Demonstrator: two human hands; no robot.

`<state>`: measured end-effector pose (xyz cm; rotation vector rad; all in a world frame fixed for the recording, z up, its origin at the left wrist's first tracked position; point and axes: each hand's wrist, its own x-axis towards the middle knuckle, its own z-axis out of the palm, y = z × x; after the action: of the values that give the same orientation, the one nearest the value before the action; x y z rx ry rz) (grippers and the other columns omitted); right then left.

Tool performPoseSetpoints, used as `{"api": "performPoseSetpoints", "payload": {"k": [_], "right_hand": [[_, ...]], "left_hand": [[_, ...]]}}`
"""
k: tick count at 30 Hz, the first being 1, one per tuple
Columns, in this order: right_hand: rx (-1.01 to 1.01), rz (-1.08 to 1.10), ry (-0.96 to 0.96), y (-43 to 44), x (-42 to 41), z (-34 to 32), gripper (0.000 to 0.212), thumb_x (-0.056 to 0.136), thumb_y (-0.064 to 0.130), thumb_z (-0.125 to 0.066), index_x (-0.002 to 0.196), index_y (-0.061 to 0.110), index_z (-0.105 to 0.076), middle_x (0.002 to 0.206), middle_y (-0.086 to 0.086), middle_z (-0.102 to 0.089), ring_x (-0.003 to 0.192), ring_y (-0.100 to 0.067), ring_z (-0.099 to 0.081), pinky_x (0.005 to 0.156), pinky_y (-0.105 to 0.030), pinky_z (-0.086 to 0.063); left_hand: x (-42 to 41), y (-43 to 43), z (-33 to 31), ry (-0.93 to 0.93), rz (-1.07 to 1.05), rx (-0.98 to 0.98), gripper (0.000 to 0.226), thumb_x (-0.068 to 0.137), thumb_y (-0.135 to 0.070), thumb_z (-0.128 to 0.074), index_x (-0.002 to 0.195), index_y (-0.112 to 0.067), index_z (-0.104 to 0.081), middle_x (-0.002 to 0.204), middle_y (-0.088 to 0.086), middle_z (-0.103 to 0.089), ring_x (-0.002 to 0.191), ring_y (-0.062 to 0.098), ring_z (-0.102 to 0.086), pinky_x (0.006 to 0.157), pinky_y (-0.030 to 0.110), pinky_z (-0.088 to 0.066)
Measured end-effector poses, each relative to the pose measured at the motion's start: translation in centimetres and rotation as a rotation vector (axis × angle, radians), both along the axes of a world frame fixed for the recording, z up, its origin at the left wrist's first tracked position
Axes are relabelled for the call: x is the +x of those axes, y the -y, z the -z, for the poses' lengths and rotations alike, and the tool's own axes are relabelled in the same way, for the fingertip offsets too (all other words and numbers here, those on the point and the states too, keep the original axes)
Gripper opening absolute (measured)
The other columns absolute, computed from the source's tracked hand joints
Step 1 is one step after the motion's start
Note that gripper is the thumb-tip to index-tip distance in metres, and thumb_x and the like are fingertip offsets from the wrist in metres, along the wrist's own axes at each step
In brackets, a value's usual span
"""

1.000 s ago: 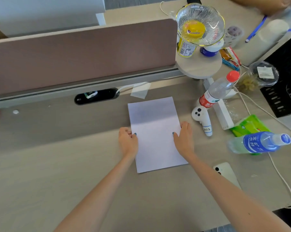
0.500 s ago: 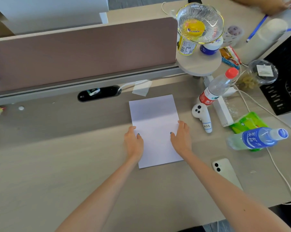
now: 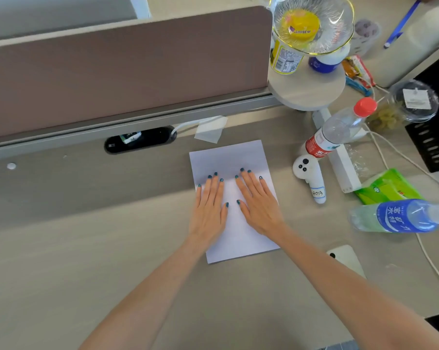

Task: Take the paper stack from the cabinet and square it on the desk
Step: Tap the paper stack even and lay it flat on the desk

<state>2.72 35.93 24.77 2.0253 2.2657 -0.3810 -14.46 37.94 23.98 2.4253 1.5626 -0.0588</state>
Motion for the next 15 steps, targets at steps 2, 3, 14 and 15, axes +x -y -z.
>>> {"api": "performPoseSetpoints", "payload": {"k": [2, 3, 14, 15], "right_hand": [[-0.029, -0.007, 0.013, 0.1, 0.1, 0.9, 0.059, 0.099, 0.036, -0.027, 0.152, 0.013, -0.016, 0.162, -0.007, -0.013, 0.149, -0.023, -0.014, 0.117, -0.043, -0.014], [-0.03, -0.008, 0.013, 0.1, 0.1, 1.1, 0.059, 0.099, 0.036, -0.027, 0.152, 0.013, -0.015, 0.162, -0.007, -0.013, 0.149, -0.023, -0.013, 0.118, -0.043, -0.013], [0.017, 0.02, -0.036, 0.4, 0.0, 2.1, 0.059, 0.099, 0.037, -0.023, 0.153, 0.014, -0.012, 0.163, -0.005, -0.01, 0.15, -0.02, -0.006, 0.121, -0.043, -0.012], [0.021, 0.022, -0.035, 0.4, 0.0, 2.2, 0.059, 0.099, 0.037, -0.024, 0.153, 0.014, -0.013, 0.162, -0.005, -0.011, 0.15, -0.02, -0.007, 0.121, -0.043, -0.012]], "left_hand": [[0.1, -0.1, 0.7, -0.021, 0.002, -0.025, 0.059, 0.096, -0.03, -0.03, 0.149, -0.005, -0.033, 0.158, 0.013, -0.027, 0.147, 0.028, -0.026, 0.117, 0.045, -0.017], [0.2, -0.1, 0.9, -0.022, -0.004, -0.026, 0.059, 0.095, -0.029, -0.03, 0.149, -0.005, -0.034, 0.158, 0.013, -0.029, 0.147, 0.029, -0.026, 0.117, 0.045, -0.017], [0.3, -0.1, 1.7, 0.006, 0.005, 0.01, 0.058, 0.096, -0.028, -0.032, 0.149, -0.005, -0.034, 0.158, 0.014, -0.028, 0.147, 0.03, -0.025, 0.118, 0.047, -0.016], [0.3, -0.1, 1.6, 0.004, 0.002, 0.009, 0.058, 0.096, -0.029, -0.032, 0.149, -0.005, -0.033, 0.158, 0.014, -0.027, 0.147, 0.03, -0.025, 0.118, 0.048, -0.017]]}}
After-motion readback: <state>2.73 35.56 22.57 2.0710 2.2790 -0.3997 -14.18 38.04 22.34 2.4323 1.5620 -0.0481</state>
